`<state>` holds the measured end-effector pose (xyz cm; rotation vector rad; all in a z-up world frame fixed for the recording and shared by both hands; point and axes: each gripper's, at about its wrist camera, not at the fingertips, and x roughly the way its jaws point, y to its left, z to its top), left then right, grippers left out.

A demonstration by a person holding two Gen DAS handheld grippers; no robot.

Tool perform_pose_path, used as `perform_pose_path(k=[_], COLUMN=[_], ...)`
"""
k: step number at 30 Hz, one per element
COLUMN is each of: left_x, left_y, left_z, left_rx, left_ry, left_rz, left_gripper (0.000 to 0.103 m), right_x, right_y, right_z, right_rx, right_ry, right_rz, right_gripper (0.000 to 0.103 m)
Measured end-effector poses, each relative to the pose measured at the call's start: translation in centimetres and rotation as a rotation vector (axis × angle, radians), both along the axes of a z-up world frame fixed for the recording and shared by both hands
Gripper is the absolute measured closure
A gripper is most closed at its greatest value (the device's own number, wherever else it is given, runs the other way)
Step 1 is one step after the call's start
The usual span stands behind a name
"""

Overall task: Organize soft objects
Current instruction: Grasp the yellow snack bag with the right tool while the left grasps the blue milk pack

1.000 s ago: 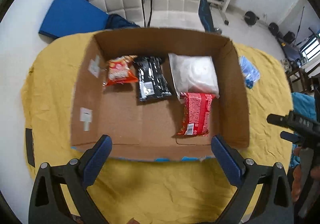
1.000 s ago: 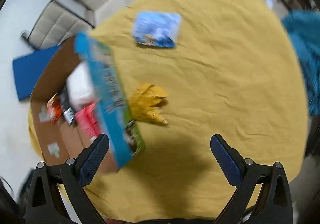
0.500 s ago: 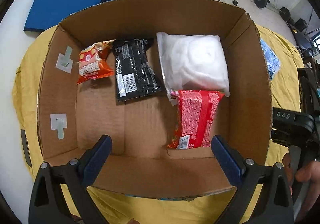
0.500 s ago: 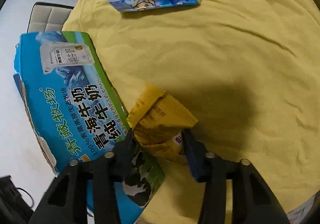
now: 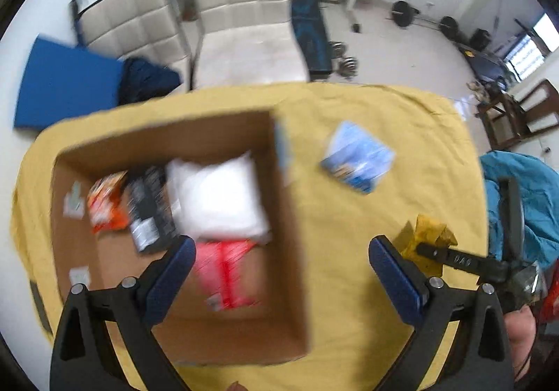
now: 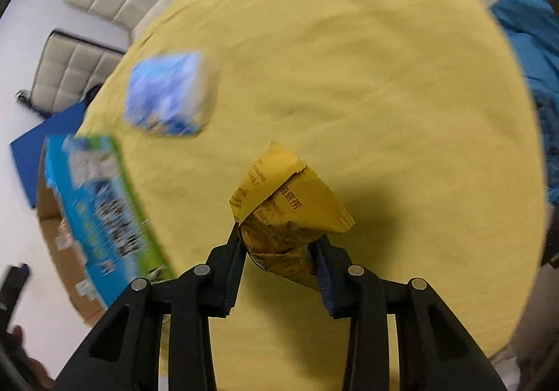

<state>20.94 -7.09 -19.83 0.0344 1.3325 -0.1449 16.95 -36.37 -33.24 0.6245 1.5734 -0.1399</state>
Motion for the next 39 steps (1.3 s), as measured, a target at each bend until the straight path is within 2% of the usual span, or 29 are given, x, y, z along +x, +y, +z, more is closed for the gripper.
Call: perform_pose_path(k=[3,5,7,11,13,14,16,18,22,25,27,30,32,35,37,39], left_x=[2.1,3.8,5.9,9.1,10.5,11.1,12.4,13.3,14.1,14.6,15.0,15.7,15.8,15.7,15.3,14.3], left_y=[-3.8,-6.2,-8.4,-12.4,-13.6,-13.8,-13.7,-12.9,-11.5,-11.3,-11.0,-10.9,-11.2,-12.4,-13.7,-15.1], left_z=[0.5,-0.5,-2.2,-6.6,-9.1,-10.0,-11.9,-13.5,-16.3,-18.1,-19.1,-20.1,-19.9,-19.3,-18.5,-17.8], left_rx=[-0.014,0.002,0.012,0.085,0.094,0.095,0.043,-0.043,-0.186,-0.182,-0.172,-0.178,-0.157,-0.11,-0.06,-0.01], left_ry=[-0.013,0.002,0.041,0.121,0.203,0.232,0.316,0.4,0.504,0.531,0.536,0.542,0.517,0.456,0.406,0.36], left_rz=[-0.053,-0.082,-0.128,-0.218,-0.222,-0.201,-0.124,0.007,0.238,0.331,0.375,0.405,0.387,0.285,0.172,0.039], left_gripper=[0.001,0.001,0.001,0.001,0.001,0.001,0.001,0.001,0.001,0.001,0.001,0.001,0.005,0.027,0.05,0.061], right_x=[0.4,0.6,1.0,1.2,1.3,1.2,1.2,1.2,1.5,1.5,1.7,1.7,1.5,1.2,1.0,0.8], right_y=[-4.2,-6.1,-8.0,-9.7,-10.0,-10.3,-10.6,-10.9,-10.8,-11.0,-10.9,-11.1,-11.5,-12.0,-11.9,-11.4], right_z=[-0.8,-1.8,-2.6,-3.2,-2.9,-2.7,-2.4,-2.1,-1.4,-1.1,-1.2,-1.1,-1.1,-1.3,-1.5,-1.8], right_rx=[-0.031,-0.046,-0.042,-0.029,-0.039,-0.043,-0.039,-0.044,-0.059,-0.061,-0.069,-0.086,-0.092,-0.096,-0.084,-0.071], right_ry=[0.024,0.04,0.059,0.07,0.057,0.056,0.045,0.037,0.018,0.013,0.007,0.002,0.005,0.017,0.026,0.026], right_rz=[-0.028,-0.036,-0.046,-0.083,-0.096,-0.107,-0.131,-0.142,-0.145,-0.142,-0.143,-0.146,-0.148,-0.147,-0.142,-0.114], right_gripper=[0.064,0.063,0.062,0.045,0.045,0.044,0.044,0.044,0.042,0.035,0.014,0.013,0.013,0.013,0.013,0.013])
